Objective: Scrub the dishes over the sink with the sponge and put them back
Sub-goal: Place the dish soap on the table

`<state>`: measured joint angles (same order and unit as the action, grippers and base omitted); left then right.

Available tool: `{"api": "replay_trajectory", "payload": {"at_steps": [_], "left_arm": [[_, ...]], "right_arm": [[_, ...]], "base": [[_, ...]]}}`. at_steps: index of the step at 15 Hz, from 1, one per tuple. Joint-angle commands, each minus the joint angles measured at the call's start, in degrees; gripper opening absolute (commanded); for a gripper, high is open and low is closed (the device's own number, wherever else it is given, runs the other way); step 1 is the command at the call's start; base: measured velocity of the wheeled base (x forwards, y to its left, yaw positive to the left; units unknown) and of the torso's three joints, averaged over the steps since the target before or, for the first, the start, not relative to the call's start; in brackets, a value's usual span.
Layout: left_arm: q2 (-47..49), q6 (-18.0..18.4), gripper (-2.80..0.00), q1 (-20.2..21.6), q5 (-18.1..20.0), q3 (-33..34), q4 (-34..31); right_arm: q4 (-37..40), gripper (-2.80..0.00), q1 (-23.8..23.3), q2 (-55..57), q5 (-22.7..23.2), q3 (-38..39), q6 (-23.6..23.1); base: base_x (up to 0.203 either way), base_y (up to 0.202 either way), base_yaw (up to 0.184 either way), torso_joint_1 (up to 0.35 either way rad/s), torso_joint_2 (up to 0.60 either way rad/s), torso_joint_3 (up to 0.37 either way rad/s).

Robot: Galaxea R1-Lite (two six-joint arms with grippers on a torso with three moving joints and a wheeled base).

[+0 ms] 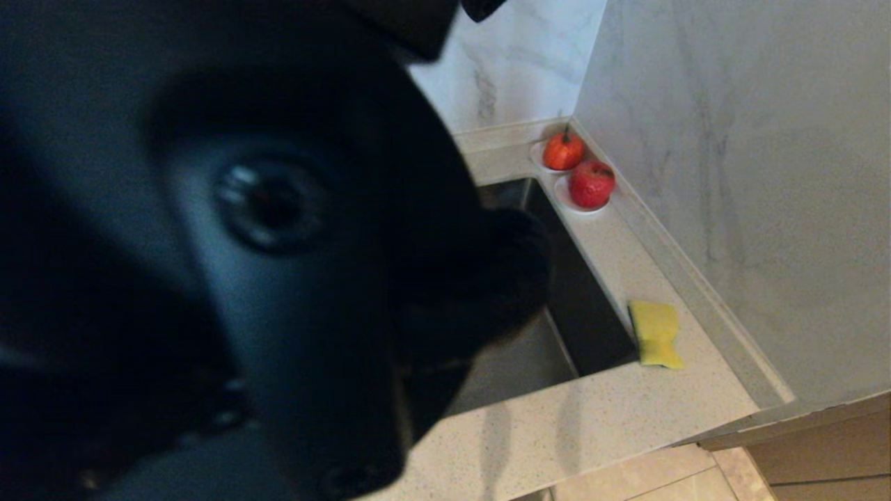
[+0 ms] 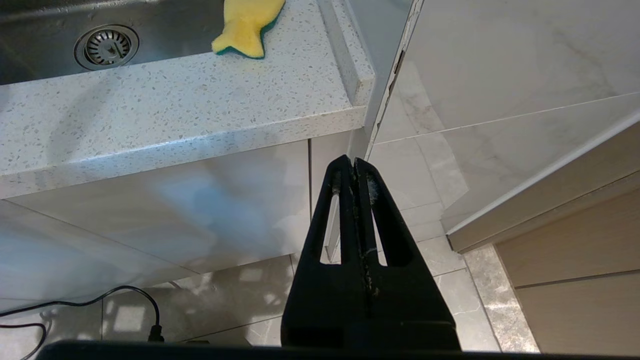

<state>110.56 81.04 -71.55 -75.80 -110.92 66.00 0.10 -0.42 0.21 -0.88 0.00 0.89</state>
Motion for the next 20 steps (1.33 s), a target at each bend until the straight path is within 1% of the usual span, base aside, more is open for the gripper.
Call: {"api": "replay_trajectory", "payload": {"at_steps": [1, 2, 4, 8, 10, 12, 15, 16, 17, 18, 19, 20], "left_arm": [[-3.58, -3.34, -2.80, 0.00, -0.68, 0.19, 0.25], [-4.64, -4.70, -2.80, 0.00, -0.71, 0.43, 0.19], [-6.86, -5.65, -2.80, 0.14, -0.92, 0.37, 0.31], [-11.17, -5.53, -2.80, 0.73, -0.93, 0.38, -1.07], [-14.08, -5.62, -2.80, 0.71, -0.57, 0.59, -4.32], [-16.14, -5.62, -2.80, 0.63, -0.11, 0.86, -6.26], [-17.49, -5.91, -2.80, 0.97, 2.56, 1.05, -5.54], [-17.79, -6.53, -2.80, 0.89, 4.48, 1.14, -5.23], [-18.19, -7.43, -2.80, 0.89, 7.06, 1.15, -5.31], [-18.61, -8.80, -2.80, 0.88, 10.58, 1.20, -5.65], [-19.07, -10.88, -2.80, 0.91, 14.13, 1.23, -6.22], [-19.85, -12.45, -2.80, 0.96, 15.39, 1.23, -7.89]], "right_arm": [[-0.01, -2.80, -0.02, -0.03, 0.00, 0.00, 0.07], [-0.01, -2.80, 0.00, -0.03, 0.00, 0.00, 0.05], [-0.01, -2.80, -0.02, -0.03, 0.00, 0.09, 0.05], [-0.01, -2.80, 0.06, -0.03, 0.00, 0.01, -0.02], [-0.01, -2.80, -0.02, -0.03, 0.00, 0.00, 0.04], [-0.01, -2.80, 0.06, -0.03, 0.00, 0.09, 0.07], [-0.01, -2.80, -0.02, -0.03, 0.00, 0.02, -0.02], [-0.01, -2.80, 0.03, -0.03, 0.00, 0.00, 0.03], [-0.01, -2.80, -0.02, -0.03, 0.00, 0.04, -0.02], [-0.01, -2.80, -0.02, -0.03, 0.00, 0.00, -0.02], [-0.01, -2.80, 0.07, -0.03, 0.00, 0.09, -0.02], [-0.01, -2.80, -0.02, -0.03, 0.00, 0.00, 0.05]], "base": [[0.000, 0.000, 0.000, 0.000, 0.00, 0.000], [0.000, 0.000, 0.000, 0.000, 0.00, 0.000], [0.000, 0.000, 0.000, 0.000, 0.00, 0.000], [0.000, 0.000, 0.000, 0.000, 0.00, 0.000], [0.000, 0.000, 0.000, 0.000, 0.00, 0.000], [0.000, 0.000, 0.000, 0.000, 0.00, 0.000], [0.000, 0.000, 0.000, 0.000, 0.00, 0.000], [0.000, 0.000, 0.000, 0.000, 0.00, 0.000], [0.000, 0.000, 0.000, 0.000, 0.00, 0.000], [0.000, 0.000, 0.000, 0.000, 0.00, 0.000], [0.000, 0.000, 0.000, 0.000, 0.00, 0.000], [0.000, 0.000, 0.000, 0.000, 0.00, 0.000]]}}
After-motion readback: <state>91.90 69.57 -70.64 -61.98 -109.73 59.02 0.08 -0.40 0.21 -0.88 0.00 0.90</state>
